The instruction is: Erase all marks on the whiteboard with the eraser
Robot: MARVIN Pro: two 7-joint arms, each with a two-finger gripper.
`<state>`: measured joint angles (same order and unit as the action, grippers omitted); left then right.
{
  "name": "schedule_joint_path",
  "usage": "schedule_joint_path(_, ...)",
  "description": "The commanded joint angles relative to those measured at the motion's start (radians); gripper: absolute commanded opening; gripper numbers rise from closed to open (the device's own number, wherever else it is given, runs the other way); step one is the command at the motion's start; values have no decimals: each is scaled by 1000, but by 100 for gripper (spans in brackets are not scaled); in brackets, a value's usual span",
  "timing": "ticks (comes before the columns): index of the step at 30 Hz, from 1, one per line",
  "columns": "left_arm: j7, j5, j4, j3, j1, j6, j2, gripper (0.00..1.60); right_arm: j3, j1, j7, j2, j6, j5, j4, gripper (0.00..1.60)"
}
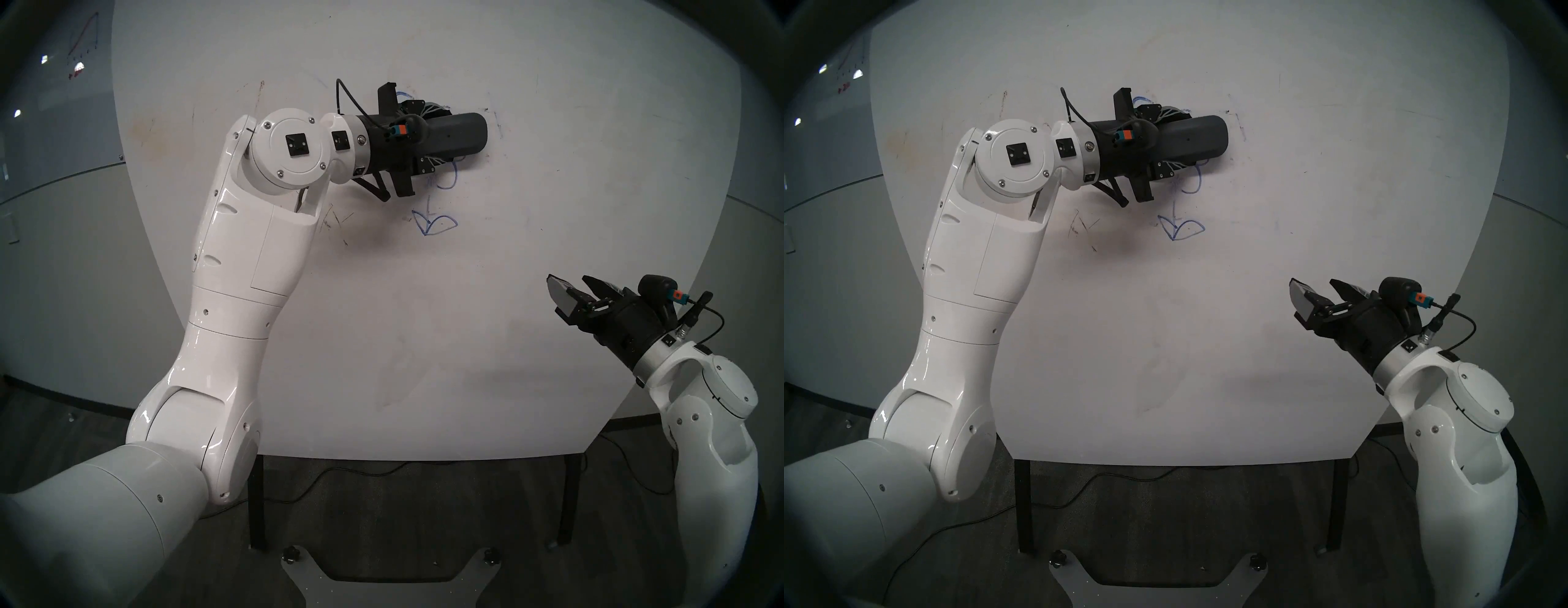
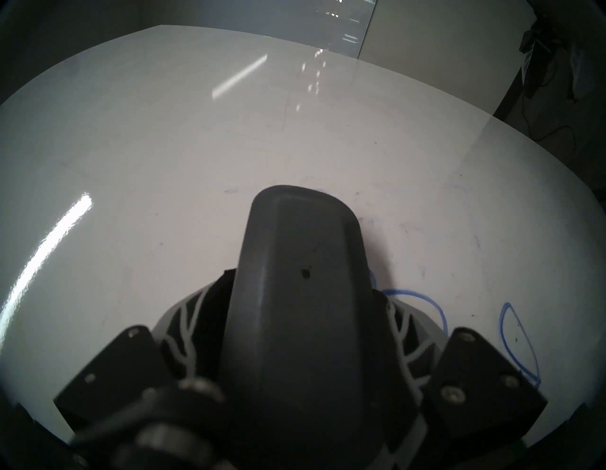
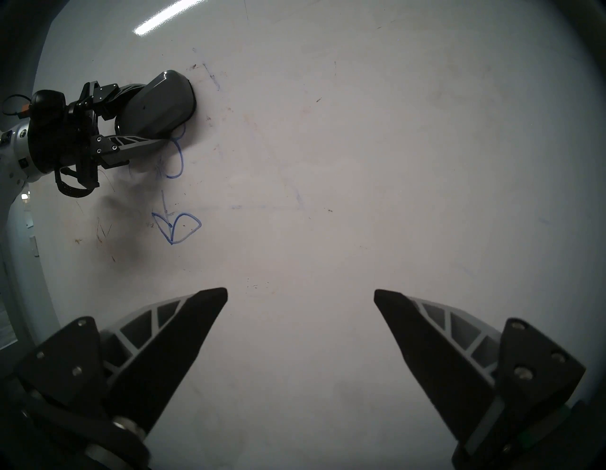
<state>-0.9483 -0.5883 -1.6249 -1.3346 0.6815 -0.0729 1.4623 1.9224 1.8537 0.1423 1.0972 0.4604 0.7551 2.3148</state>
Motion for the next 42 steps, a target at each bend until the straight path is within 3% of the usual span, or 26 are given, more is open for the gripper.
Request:
schedule_joint_path(1,4,-75,85,-27,66,71,-71,0,0,-5,3,-2,-2,0,16,160)
schedule_joint_path(16,15,-72,83,-42,93,57,-106,0,0,-5,3,-2,-2,0,16,160)
schedule_joint_path(42,37,-66,80,-40,135,47,-115,0,0,-5,3,-2,-2,0,16,160)
